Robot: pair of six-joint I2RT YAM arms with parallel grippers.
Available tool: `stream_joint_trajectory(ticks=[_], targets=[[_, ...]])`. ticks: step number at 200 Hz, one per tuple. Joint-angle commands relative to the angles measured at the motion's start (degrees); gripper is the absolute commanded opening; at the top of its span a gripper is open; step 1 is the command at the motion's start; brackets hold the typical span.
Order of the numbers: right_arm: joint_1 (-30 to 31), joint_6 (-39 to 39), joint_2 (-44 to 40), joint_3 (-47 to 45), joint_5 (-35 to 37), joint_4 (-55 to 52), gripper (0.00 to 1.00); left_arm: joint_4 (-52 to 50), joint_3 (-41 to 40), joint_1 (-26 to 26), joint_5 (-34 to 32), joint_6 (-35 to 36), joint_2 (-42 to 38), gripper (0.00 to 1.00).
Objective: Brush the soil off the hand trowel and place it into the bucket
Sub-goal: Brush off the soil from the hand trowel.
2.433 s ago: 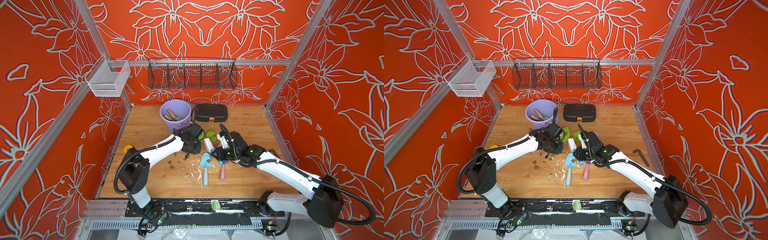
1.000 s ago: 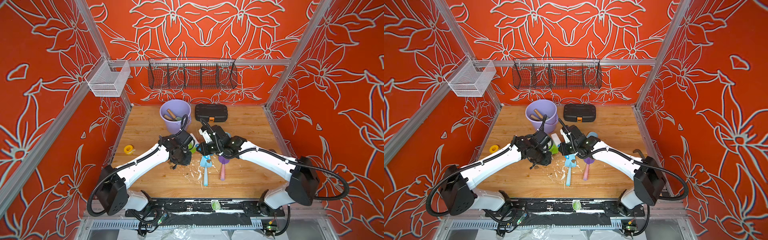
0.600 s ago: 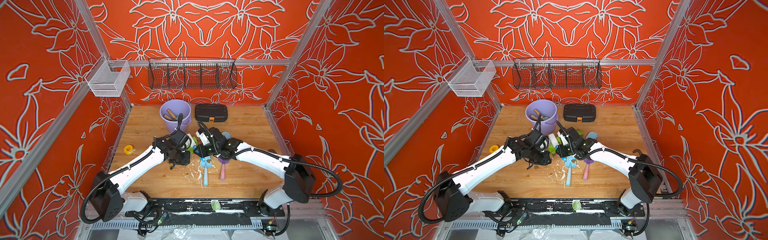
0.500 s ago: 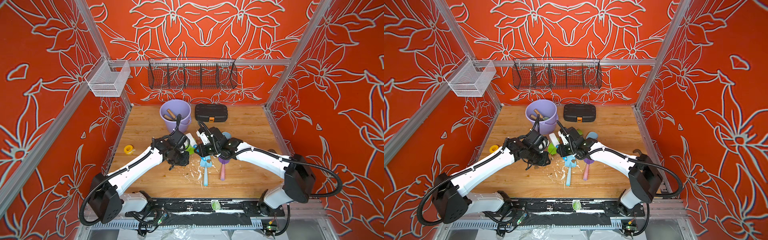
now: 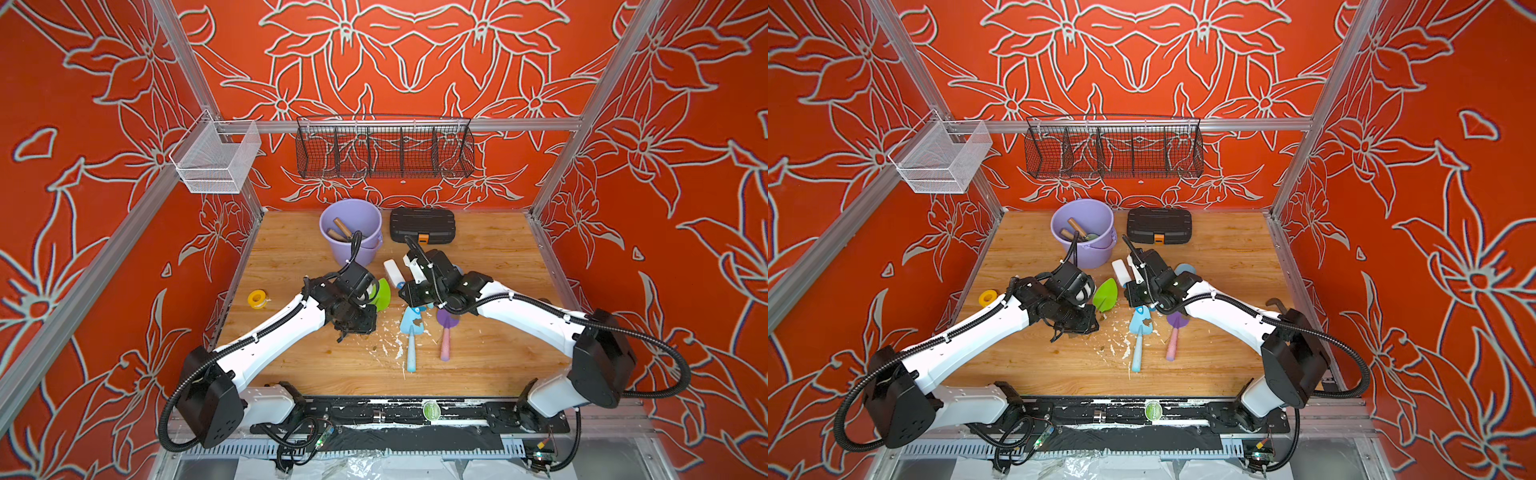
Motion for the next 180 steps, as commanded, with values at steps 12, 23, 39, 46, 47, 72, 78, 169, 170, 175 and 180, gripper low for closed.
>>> stream_joint_trajectory(ticks=[12,23,39,46,47,72,78,169,170,175,180], targets=[[0.2,1.2,-1.9,0.6,-6.1,2.2,0.00,-2.2,0.4,0.8,-2.6,0.1,-1.2,0.00],[0.3,1.4,-2.0,0.8,-9.5,3.2,0.00,-2.4,0.3,1.1,-2.9,0.2,-1.3,0.00],[1.2,1.9,-1.6,1.6,-13.2,3.6,0.00,-2.7,0.2,1.7,-2.7,0.5,-1.4,0.00],[1.7,1.8,-1.1,2.3,-14.0,3.1,0.00,-2.6,0.2,1.9,-2.7,0.7,-1.5,0.00],[1.8,1.7,-1.0,2.3,-14.1,3.0,0.00,-2.6,0.1,1.9,-2.7,0.6,-1.4,0.00],[3.4,2.3,1.0,2.9,-16.6,3.3,0.00,-2.3,0.4,2.4,-1.4,0.8,-1.6,0.00],[3.4,3.1,1.5,2.4,-17.4,4.5,0.00,-1.8,0.3,2.7,-0.5,0.8,-1.6,0.00],[2.3,3.5,1.7,3.2,-1.5,-2.2,0.00,-4.6,0.4,3.7,-4.1,0.9,-2.5,0.00],[2.2,3.4,1.6,3.2,-1.5,-2.3,0.00,-4.7,0.5,3.7,-4.1,0.9,-2.5,0.00],[2.2,3.3,1.3,3.2,-1.3,-2.4,0.00,-4.9,0.6,3.8,-4.4,1.0,-2.5,0.00],[2.2,3.1,0.8,3.2,-1.4,-2.4,0.00,-5.2,0.8,3.9,-4.6,1.2,-2.5,0.00]])
